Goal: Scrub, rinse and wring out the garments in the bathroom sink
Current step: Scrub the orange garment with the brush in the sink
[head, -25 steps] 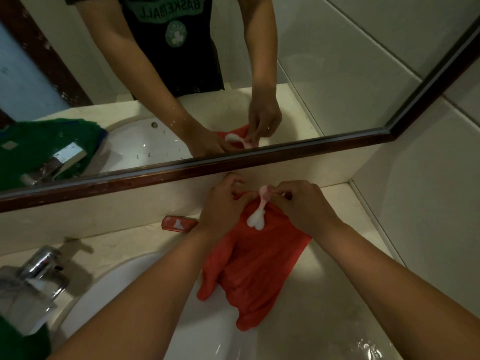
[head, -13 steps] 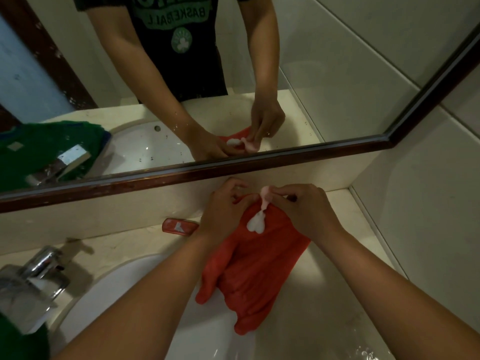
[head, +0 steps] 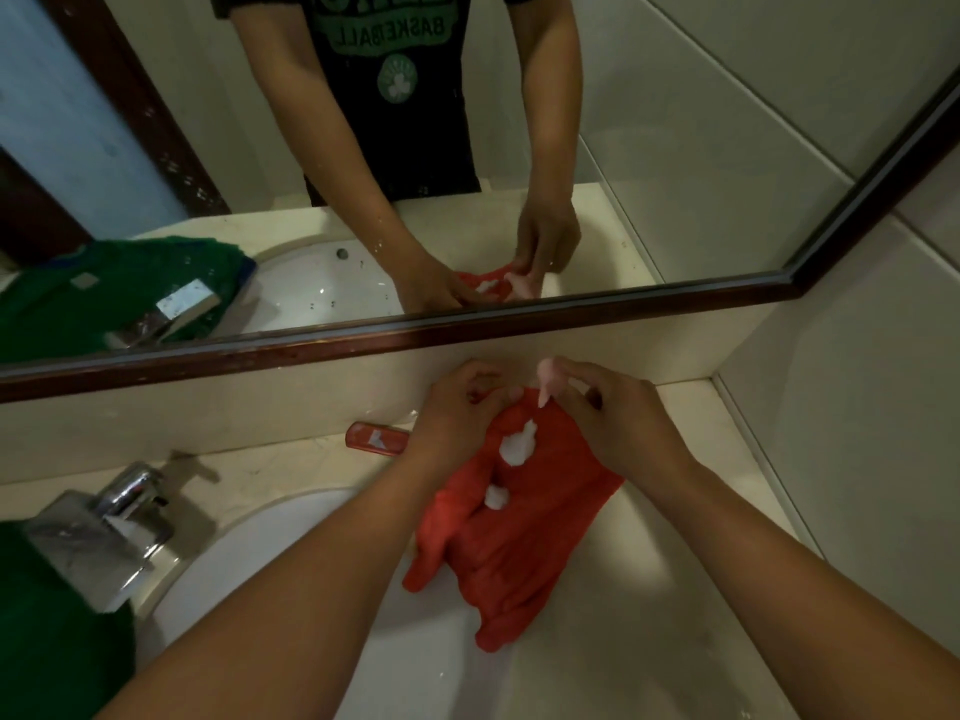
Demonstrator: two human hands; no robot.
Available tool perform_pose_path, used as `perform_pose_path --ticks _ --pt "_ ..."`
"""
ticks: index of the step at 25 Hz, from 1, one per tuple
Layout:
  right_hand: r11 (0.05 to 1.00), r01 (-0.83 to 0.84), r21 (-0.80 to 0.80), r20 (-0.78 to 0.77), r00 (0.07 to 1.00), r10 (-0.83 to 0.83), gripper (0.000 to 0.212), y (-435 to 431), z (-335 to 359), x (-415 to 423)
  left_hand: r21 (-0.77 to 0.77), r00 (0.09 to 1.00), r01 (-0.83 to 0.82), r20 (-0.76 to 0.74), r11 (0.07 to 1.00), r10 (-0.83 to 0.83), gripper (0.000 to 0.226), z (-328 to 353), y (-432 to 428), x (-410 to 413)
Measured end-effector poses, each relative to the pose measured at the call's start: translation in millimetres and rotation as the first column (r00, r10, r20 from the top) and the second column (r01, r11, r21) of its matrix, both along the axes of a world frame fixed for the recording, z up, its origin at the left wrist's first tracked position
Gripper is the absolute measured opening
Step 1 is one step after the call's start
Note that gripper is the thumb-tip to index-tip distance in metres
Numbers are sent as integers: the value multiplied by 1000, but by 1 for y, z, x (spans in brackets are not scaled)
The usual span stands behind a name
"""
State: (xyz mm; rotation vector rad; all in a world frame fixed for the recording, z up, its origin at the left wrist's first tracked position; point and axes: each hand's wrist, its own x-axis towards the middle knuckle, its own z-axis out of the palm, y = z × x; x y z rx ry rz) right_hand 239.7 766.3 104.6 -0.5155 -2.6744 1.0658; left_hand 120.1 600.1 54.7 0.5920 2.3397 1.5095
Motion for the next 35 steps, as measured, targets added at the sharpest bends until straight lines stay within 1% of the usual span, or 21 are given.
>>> perform_pose_path --ticks 4,5,7,10,12,14,16,18,21,23,24,26,28,31,35 --pt "995 2 -97 -7 1000 -3 60 -2 -2 28 -78 985 -1 -173 997 -13 31 -2 -22 20" --pt "996 -4 -94 -8 1000 3 62 -5 -2 35 -94 971 3 -238 996 -25 34 -2 -30 26" --pt "999 -27 -41 -11 1000 27 61 -13 -1 48 -107 923 26 -379 994 -65 42 -4 -48 36" --pt "993 -114 -39 37 993 116 58 -38 13 68 -93 868 18 -493 995 -62 48 4 -77 49" --pt "976 -214 -25 76 974 216 47 -62 25 74 -68 833 -15 -552 998 -25 46 17 -100 57" --pt "959 -284 15 44 958 283 29 -90 35 76 -46 775 1 -631 999 -29 38 24 -132 65" --pt "953 -299 46 1 954 300 18 -124 41 79 -50 719 9 -694 999 -41 33 30 -172 76" --pt "956 -291 44 -6 956 292 13 -154 46 85 -56 694 -11 -719 998 -32 32 37 -210 87" --pt "946 -326 5 76 943 324 9 -194 59 94 -50 684 14 -728 999 -46 25 54 -265 107" --pt "933 -360 -26 175 917 359 4 -214 70 94 -102 682 46 -724 994 -105 23 66 -295 114" --pt "924 -379 -55 210 900 382 2 -222 71 92 -139 700 49 -702 989 -133 24 70 -306 115" --pt "912 -399 -97 257 875 411 5 -229 64 85 -219 765 37 -622 975 -169 26 63 -315 112" --pt "913 -393 -105 300 863 406 3 -233 40 73 -282 821 4 -546 959 -165 26 44 -315 108" --pt "920 -377 -109 334 858 391 11 -229 -14 50 -284 905 -46 -418 958 -80 19 -7 -302 100" --pt "926 -349 -142 351 857 377 11 -207 -97 10 -422 941 -179 -336 889 30 23 -83 -272 77"
